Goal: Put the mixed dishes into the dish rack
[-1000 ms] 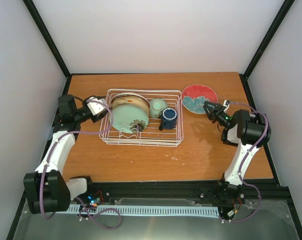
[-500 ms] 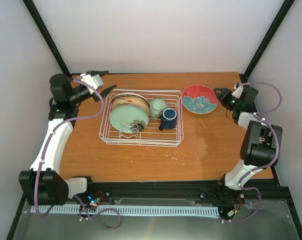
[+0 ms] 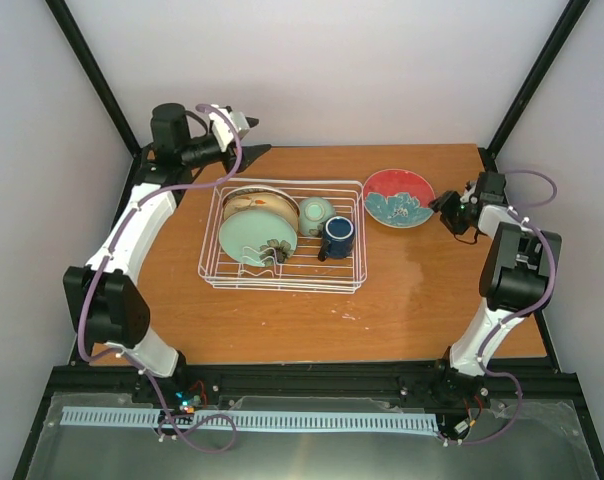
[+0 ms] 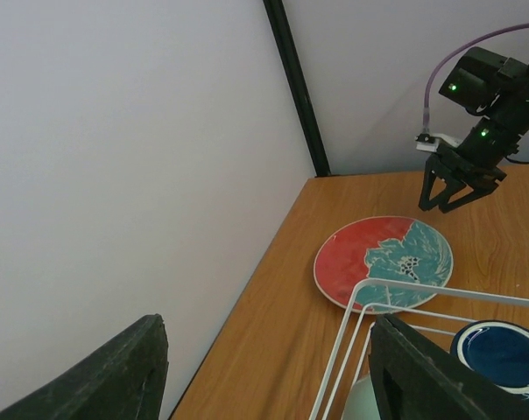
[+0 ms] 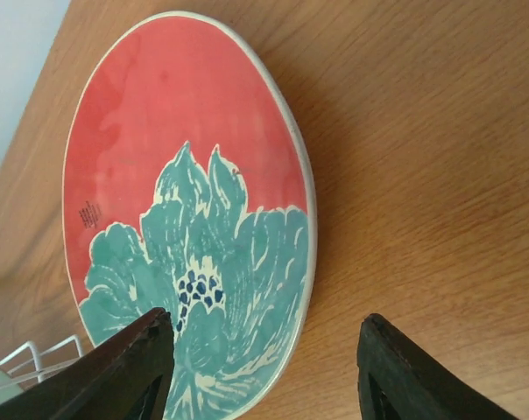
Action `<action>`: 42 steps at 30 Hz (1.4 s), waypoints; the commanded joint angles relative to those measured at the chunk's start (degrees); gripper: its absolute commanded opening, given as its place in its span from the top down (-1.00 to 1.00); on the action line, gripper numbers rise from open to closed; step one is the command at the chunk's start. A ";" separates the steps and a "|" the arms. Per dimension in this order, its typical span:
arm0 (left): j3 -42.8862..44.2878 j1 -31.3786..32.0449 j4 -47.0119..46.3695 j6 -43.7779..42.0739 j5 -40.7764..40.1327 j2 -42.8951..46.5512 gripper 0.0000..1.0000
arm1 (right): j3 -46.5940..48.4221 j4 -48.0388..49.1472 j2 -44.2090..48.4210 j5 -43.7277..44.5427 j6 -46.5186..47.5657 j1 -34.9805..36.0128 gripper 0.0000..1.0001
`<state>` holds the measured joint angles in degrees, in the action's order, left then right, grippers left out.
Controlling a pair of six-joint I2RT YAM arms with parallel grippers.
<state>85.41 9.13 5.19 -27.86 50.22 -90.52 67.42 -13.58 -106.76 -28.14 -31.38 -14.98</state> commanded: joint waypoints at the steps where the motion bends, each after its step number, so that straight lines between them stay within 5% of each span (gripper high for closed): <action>1: 3.35 0.45 2.74 1.13 -1.06 -1.30 -0.28 | 3.07 -2.84 -1.99 0.84 0.16 -0.10 -0.13; 22: 3.90 0.54 2.50 0.88 -0.99 -3.39 -0.29 | 6.22 4.93 -13.83 -7.14 -7.07 2.71 -0.08; 25: 3.89 0.54 2.54 0.79 -1.13 -3.40 -0.29 | 6.49 5.78 -15.22 -8.14 -7.46 3.21 0.08; 31: 3.85 0.59 2.87 0.54 -1.48 -3.59 -0.28 | 5.61 6.16 -15.82 -8.69 -6.98 3.63 0.92; 42: 3.86 0.60 4.96 1.34 -1.98 -4.61 -0.24 | -6.29 31.14 -10.23 -17.44 -16.01 3.25 0.94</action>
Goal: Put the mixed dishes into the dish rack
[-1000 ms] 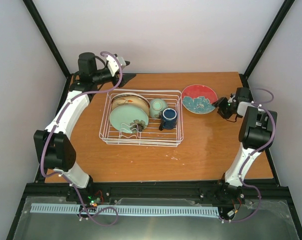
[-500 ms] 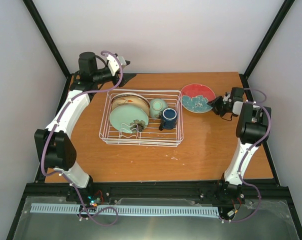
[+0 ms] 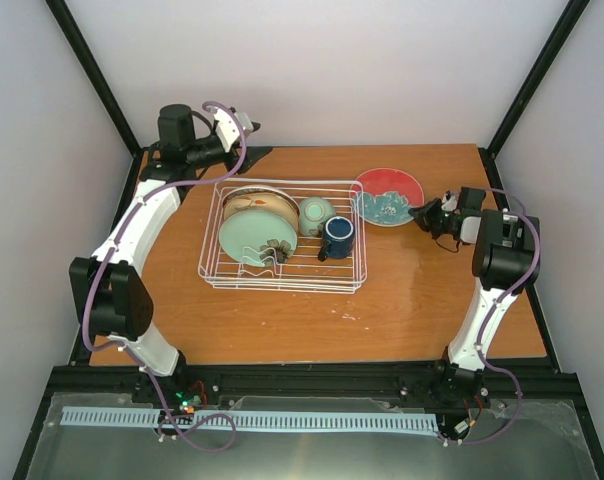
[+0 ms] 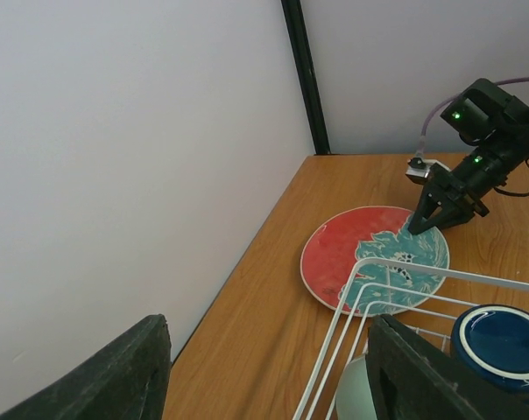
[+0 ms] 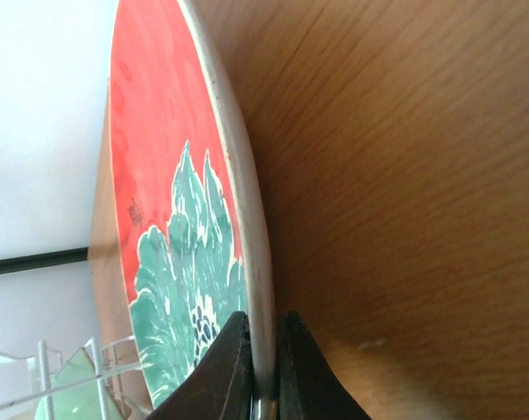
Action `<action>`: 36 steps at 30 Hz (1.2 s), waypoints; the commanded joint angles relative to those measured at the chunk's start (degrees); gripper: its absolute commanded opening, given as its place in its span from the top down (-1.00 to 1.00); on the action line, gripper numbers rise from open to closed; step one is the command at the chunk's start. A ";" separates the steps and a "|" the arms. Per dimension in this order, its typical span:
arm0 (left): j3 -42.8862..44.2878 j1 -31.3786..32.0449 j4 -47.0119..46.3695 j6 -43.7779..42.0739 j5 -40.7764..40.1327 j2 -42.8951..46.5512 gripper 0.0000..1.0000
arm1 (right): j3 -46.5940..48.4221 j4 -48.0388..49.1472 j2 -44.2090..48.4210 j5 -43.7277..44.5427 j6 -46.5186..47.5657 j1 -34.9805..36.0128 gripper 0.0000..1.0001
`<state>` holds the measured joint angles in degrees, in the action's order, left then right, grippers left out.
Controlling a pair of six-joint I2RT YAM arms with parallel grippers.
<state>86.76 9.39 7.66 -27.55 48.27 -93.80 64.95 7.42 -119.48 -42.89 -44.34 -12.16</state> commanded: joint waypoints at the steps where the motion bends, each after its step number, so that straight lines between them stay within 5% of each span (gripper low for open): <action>1: 2.64 0.36 2.91 1.37 0.10 -1.63 -0.24 | -4.51 11.65 2.99 -2.86 -3.63 0.40 0.94; 12: 15.25 0.35 12.61 7.33 1.54 -11.52 -0.28 | -14.51 45.84 5.75 -5.64 -18.46 -0.61 0.94; 22: 16.25 0.35 13.06 8.23 0.81 -11.46 -0.29 | -21.82 62.87 10.25 -3.38 -21.43 -2.61 0.94; 36: 10.38 0.37 11.10 7.75 -4.02 -6.26 -0.32 | -25.38 50.55 36.73 -0.82 -0.20 -1.46 0.94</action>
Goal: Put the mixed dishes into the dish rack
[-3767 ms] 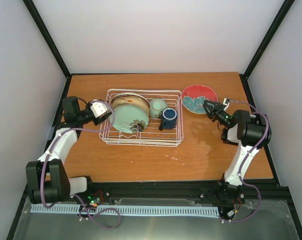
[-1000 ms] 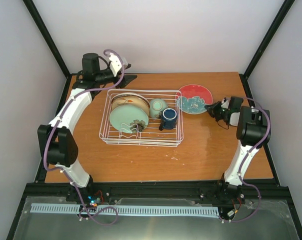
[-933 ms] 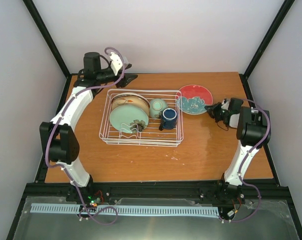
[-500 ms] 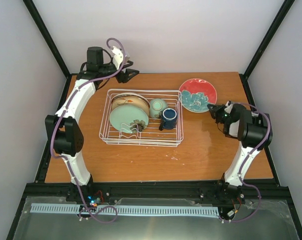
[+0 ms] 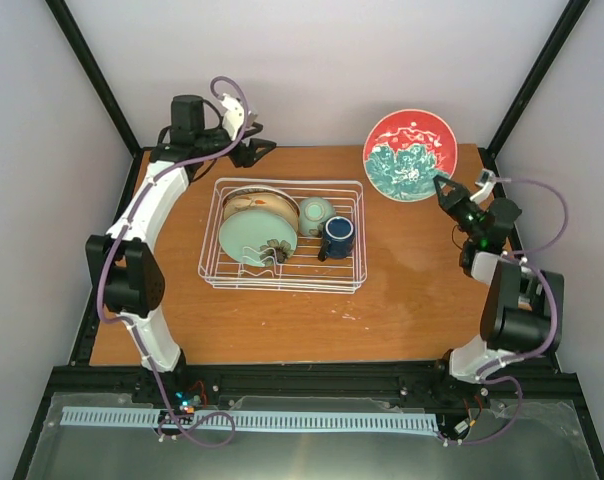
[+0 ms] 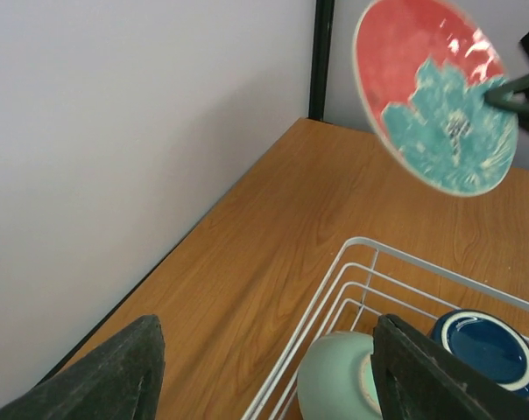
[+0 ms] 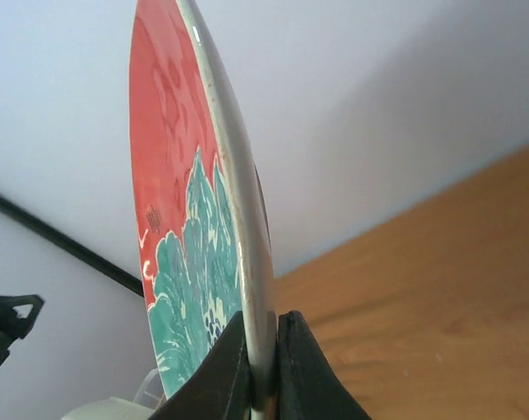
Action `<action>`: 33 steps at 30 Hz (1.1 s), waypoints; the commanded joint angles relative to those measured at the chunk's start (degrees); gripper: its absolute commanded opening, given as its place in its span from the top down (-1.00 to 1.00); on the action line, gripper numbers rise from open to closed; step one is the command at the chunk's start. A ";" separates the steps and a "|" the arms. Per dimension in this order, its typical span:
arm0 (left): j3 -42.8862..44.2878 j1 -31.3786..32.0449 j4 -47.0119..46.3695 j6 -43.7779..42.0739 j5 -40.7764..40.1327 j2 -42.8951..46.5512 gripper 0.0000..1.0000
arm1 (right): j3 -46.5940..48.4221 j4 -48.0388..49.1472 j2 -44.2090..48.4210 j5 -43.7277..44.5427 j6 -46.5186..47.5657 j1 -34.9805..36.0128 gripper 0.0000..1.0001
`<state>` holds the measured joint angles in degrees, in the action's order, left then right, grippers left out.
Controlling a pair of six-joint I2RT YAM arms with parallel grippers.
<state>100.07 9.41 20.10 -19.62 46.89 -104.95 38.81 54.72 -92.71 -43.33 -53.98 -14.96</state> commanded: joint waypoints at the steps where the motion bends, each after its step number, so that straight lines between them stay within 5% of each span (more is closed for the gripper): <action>1: -4.36 0.35 -2.02 -0.38 -3.04 5.78 -0.33 | 0.78 0.72 13.09 0.39 12.24 2.14 0.94; 8: -9.67 -0.46 -4.40 -2.05 -9.86 10.54 -0.37 | 2.08 -14.47 26.90 7.38 29.08 10.39 0.94; 12: -13.60 -7.08 -10.01 5.37 -5.74 13.75 -0.32 | 2.46 -18.38 32.23 11.21 36.40 14.31 0.95; 15: -19.19 -12.29 -19.69 12.10 -3.32 17.27 -0.31 | 3.04 -20.36 34.70 12.95 40.10 16.06 0.94; 23: -21.28 -14.23 -20.54 12.80 -5.43 18.29 -0.32 | 6.49 -24.11 35.10 13.87 48.95 25.31 0.94; 33: -15.91 -13.73 -11.59 10.99 25.19 10.69 -0.25 | 9.68 -22.37 32.27 10.85 46.18 27.22 0.94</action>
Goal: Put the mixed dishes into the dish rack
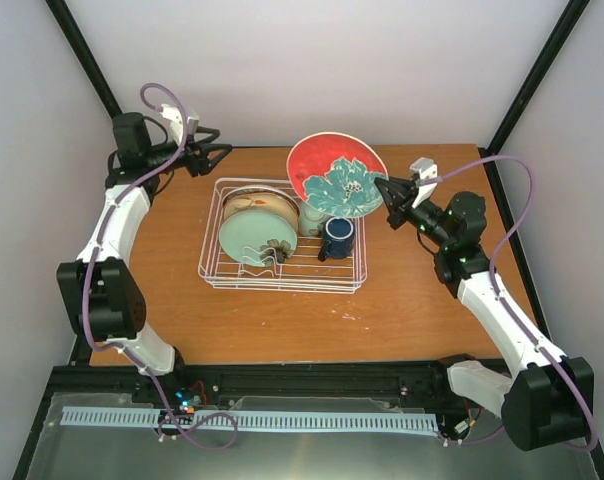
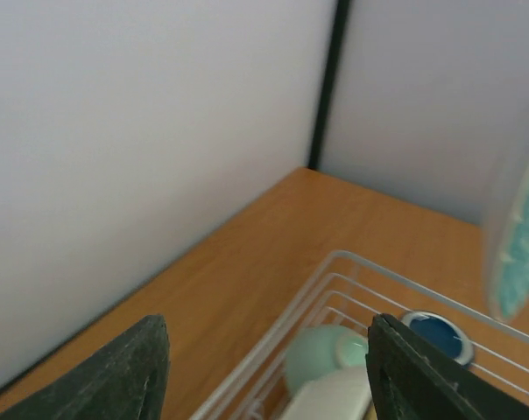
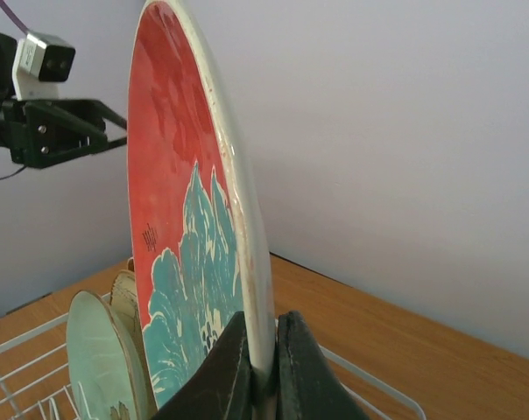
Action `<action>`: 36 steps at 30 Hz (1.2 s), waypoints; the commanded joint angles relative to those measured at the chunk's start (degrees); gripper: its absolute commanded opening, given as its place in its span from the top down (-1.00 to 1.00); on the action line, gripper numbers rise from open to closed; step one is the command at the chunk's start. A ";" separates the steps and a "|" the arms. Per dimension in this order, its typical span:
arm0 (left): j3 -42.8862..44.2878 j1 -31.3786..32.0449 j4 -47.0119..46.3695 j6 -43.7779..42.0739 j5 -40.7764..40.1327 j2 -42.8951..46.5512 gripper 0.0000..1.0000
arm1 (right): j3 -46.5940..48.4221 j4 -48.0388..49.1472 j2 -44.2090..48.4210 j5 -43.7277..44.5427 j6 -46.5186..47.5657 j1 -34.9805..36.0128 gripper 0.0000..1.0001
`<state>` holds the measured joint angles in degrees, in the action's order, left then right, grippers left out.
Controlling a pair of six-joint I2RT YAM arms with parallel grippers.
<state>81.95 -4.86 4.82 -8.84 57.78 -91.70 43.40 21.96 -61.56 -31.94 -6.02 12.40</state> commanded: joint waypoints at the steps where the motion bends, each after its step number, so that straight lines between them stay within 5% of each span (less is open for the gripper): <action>1: 1.84 1.00 3.77 0.04 15.56 -2.48 -0.25 | 5.41 10.50 1.10 -1.00 -2.09 -0.15 0.94; 12: -1.55 9.53 5.99 -2.67 14.91 3.19 0.00 | 8.47 10.41 -1.29 -3.76 -4.30 0.65 0.94; 18: -4.16 11.31 1.80 -1.48 15.75 5.67 -0.05 | 9.48 10.13 -2.48 -4.45 -4.76 1.07 0.94; 29: 0.60 16.75 1.33 -1.91 16.49 -1.13 -0.03 | 11.40 9.54 -3.79 -7.35 -5.89 3.48 0.94; 36: 6.11 18.34 1.73 -0.72 17.35 -4.61 0.28 | 12.97 7.79 -5.46 -9.15 -5.84 4.18 0.94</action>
<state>83.15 12.75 7.60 -9.89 73.14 -95.48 51.53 21.98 -67.07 -38.98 -10.17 15.46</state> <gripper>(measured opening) 0.422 0.030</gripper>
